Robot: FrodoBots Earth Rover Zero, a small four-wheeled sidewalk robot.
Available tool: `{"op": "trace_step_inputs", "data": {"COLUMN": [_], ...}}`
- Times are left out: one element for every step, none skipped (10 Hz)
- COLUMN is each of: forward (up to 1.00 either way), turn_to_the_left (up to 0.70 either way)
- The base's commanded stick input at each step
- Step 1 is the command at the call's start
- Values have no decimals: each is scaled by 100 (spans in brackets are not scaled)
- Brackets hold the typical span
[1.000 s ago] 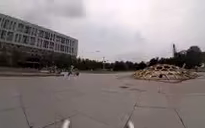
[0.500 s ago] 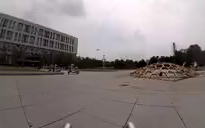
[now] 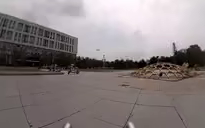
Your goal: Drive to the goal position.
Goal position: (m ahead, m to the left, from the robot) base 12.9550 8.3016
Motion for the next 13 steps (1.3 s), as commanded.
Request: {"op": "trace_step_inputs", "data": {"forward": [85,85,85,85,85,85,85,85,85,85,85,85,85], "turn_to_the_left": [0,0,0,0,0,0,0,0,0,0,0,0,0]}}
